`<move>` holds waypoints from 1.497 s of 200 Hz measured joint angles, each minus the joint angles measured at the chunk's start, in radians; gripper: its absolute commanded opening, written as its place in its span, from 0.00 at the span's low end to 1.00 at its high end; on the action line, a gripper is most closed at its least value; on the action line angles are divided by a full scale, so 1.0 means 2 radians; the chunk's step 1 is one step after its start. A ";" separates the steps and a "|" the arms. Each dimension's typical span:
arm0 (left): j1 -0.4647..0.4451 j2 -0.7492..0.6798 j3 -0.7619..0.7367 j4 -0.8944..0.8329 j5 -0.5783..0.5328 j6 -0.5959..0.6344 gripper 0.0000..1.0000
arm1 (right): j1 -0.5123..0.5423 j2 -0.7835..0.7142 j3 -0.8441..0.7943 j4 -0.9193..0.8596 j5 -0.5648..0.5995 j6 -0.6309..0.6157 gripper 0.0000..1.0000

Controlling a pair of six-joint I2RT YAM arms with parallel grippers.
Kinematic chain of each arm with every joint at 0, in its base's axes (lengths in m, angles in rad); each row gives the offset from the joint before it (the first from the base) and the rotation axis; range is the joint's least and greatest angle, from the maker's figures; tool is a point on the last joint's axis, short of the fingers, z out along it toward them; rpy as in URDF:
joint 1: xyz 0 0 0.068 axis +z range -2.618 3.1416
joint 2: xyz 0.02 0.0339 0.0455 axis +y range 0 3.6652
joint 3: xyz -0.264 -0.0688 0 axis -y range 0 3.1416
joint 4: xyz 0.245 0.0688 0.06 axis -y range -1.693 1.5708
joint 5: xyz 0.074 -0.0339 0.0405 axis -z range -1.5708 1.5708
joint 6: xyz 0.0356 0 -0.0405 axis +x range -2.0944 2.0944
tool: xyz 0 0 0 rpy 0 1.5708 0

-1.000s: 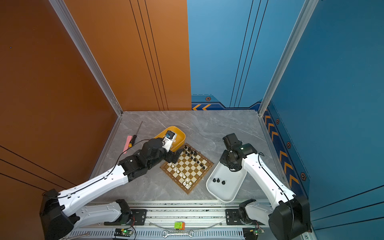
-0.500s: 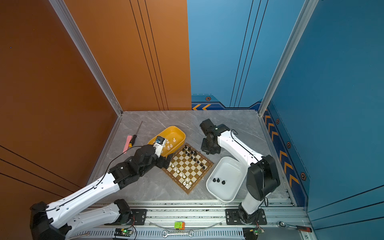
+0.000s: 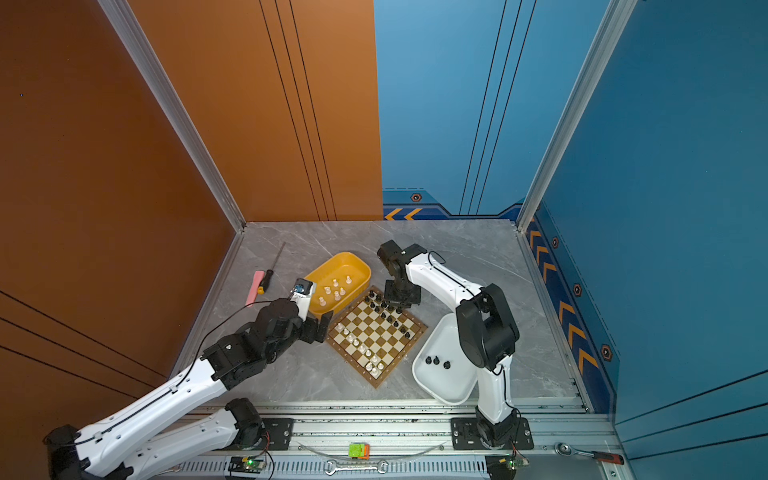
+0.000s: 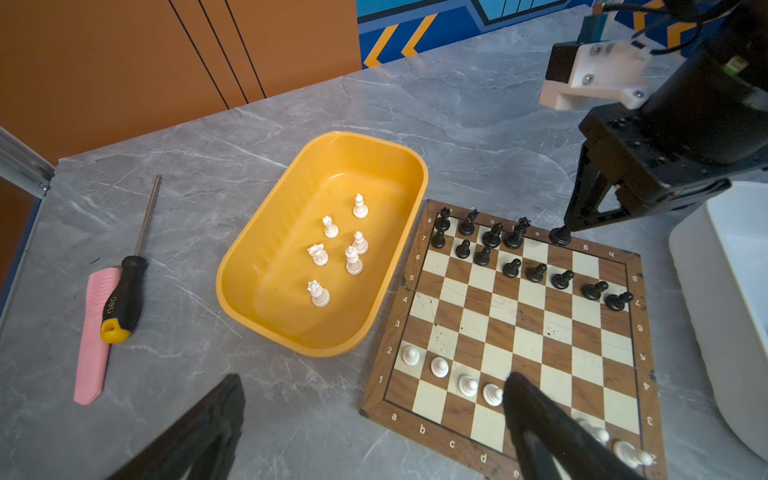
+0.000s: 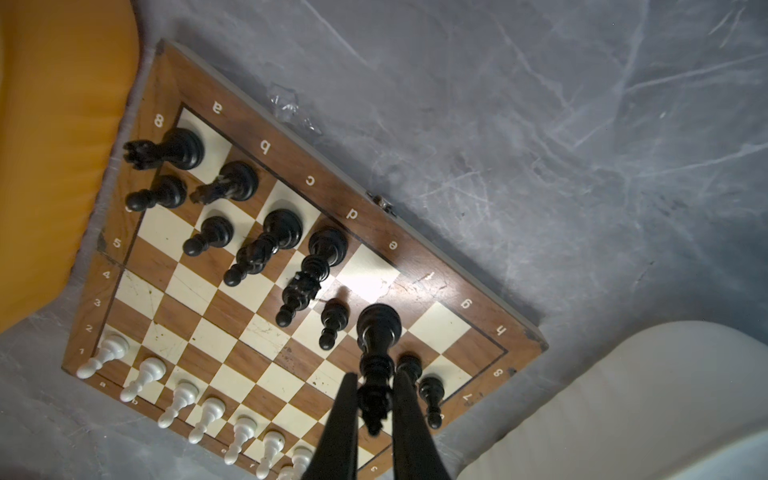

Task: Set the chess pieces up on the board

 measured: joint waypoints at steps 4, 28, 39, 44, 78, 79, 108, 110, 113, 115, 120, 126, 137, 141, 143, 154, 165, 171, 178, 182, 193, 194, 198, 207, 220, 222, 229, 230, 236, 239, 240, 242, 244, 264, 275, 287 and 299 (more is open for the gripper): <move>0.001 -0.001 0.000 -0.001 0.000 0.000 0.98 | 0.000 0.002 0.001 0.000 -0.001 -0.002 0.14; 0.009 -0.004 0.000 -0.002 -0.001 0.000 0.98 | 0.000 0.011 0.004 0.000 -0.006 -0.004 0.15; 0.012 -0.003 0.000 -0.002 -0.001 0.000 0.98 | 0.000 0.016 0.008 -0.003 -0.007 -0.006 0.15; 0.013 -0.003 0.000 -0.002 -0.001 0.000 0.98 | 0.000 0.018 0.010 -0.003 -0.007 -0.007 0.15; 0.019 -0.002 0.000 -0.002 -0.001 0.000 0.98 | 0.000 0.033 0.021 -0.003 -0.008 -0.013 0.15; 0.019 -0.001 0.000 -0.002 -0.001 0.000 0.98 | 0.000 0.033 0.021 -0.003 -0.008 -0.013 0.15; 0.022 0.000 0.000 -0.002 -0.001 0.000 0.98 | -0.001 0.042 0.021 -0.004 -0.008 -0.015 0.15; 0.022 0.000 0.000 -0.002 -0.001 0.000 0.98 | -0.001 0.042 0.021 -0.003 -0.008 -0.016 0.15; 0.022 0.000 0.000 -0.002 -0.001 0.001 0.98 | -0.001 0.042 0.021 -0.004 -0.008 -0.016 0.15; 0.022 0.000 0.000 -0.002 -0.001 0.001 0.98 | -0.001 0.042 0.021 -0.004 -0.008 -0.016 0.15; 0.022 0.000 0.000 -0.002 -0.001 0.000 0.98 | -0.001 0.043 0.021 -0.004 -0.008 -0.016 0.15; 0.022 0.000 0.000 -0.002 -0.001 0.000 0.98 | -0.001 0.043 0.021 -0.004 -0.008 -0.016 0.15; 0.022 0.000 0.000 -0.002 -0.001 0.000 0.98 | -0.001 0.043 0.022 -0.004 -0.008 -0.017 0.16; 0.022 0.000 0.000 -0.002 -0.001 0.000 0.98 | -0.002 0.043 0.022 -0.003 -0.008 -0.017 0.16; 0.022 0.000 0.000 -0.002 -0.001 0.000 0.98 | -0.002 0.043 0.023 -0.004 -0.008 -0.017 0.16; 0.022 0.001 0.000 -0.002 -0.001 0.001 0.98 | -0.003 0.043 0.024 -0.004 -0.008 -0.018 0.16; 0.023 0.002 0.000 -0.002 -0.001 0.000 0.98 | -0.005 0.043 0.024 -0.004 -0.008 -0.020 0.16; 0.023 0.002 0.000 -0.002 -0.001 0.000 0.98 | -0.006 0.043 0.024 -0.004 -0.008 -0.020 0.16; 0.024 0.002 0.000 -0.002 -0.001 0.000 0.98 | -0.007 0.043 0.025 -0.004 -0.008 -0.022 0.16; 0.025 0.003 0.000 -0.002 -0.001 0.000 0.98 | -0.007 0.043 0.025 -0.003 -0.008 -0.022 0.16; 0.025 0.003 0.000 -0.002 -0.001 0.000 0.98 | -0.009 0.043 0.025 -0.003 -0.008 -0.022 0.16; 0.026 0.003 0.000 -0.002 -0.001 0.000 0.98 | -0.009 0.043 0.025 -0.003 -0.008 -0.022 0.16; 0.026 0.004 0.000 -0.002 -0.001 0.000 0.98 | -0.009 0.043 0.025 -0.004 -0.008 -0.023 0.16; 0.026 0.004 0.000 -0.002 -0.001 0.000 0.98 | -0.010 0.043 0.025 -0.004 -0.008 -0.024 0.16; 0.026 0.004 0.000 -0.002 -0.001 0.000 0.98 | -0.010 0.044 0.027 -0.003 -0.009 -0.024 0.16; 0.026 0.004 0.000 -0.002 -0.001 0.000 0.98 | -0.010 0.044 0.027 -0.003 -0.009 -0.025 0.16; 0.026 0.004 0.000 -0.002 -0.001 0.000 0.98 | -0.010 0.044 0.028 -0.004 -0.010 -0.025 0.17; 0.026 0.004 0.000 -0.002 -0.001 0.000 0.98 | -0.010 0.044 0.028 -0.004 -0.010 -0.025 0.17; 0.026 0.004 0.000 -0.002 -0.001 0.000 0.98 | -0.010 0.044 0.029 -0.004 -0.011 -0.025 0.17; 0.026 0.004 0.000 -0.002 -0.001 0.000 0.98 | -0.010 0.044 0.029 -0.003 -0.011 -0.025 0.16; 0.026 0.004 0.000 -0.002 -0.001 0.000 0.98 | -0.010 0.044 0.030 -0.003 -0.011 -0.025 0.16; 0.026 0.004 0.000 -0.002 -0.001 0.000 0.98 | -0.010 0.044 0.030 -0.004 -0.012 -0.025 0.17; 0.026 0.004 0.000 -0.002 -0.001 0.000 0.98 | -0.010 0.044 0.031 -0.004 -0.012 -0.025 0.17; 0.026 0.004 0.000 -0.002 -0.001 0.000 0.98 | -0.010 0.044 0.034 -0.003 -0.013 -0.025 0.17; 0.026 0.004 0.000 -0.002 -0.001 0.000 0.98 | -0.010 0.044 0.034 -0.004 -0.015 -0.025 0.17; 0.026 0.004 0.000 -0.002 -0.001 0.000 0.98 | -0.010 0.046 0.034 -0.003 -0.016 -0.025 0.18; 0.026 0.004 0.000 -0.002 -0.001 0.000 0.98 | -0.009 0.051 0.034 -0.003 -0.018 -0.025 0.18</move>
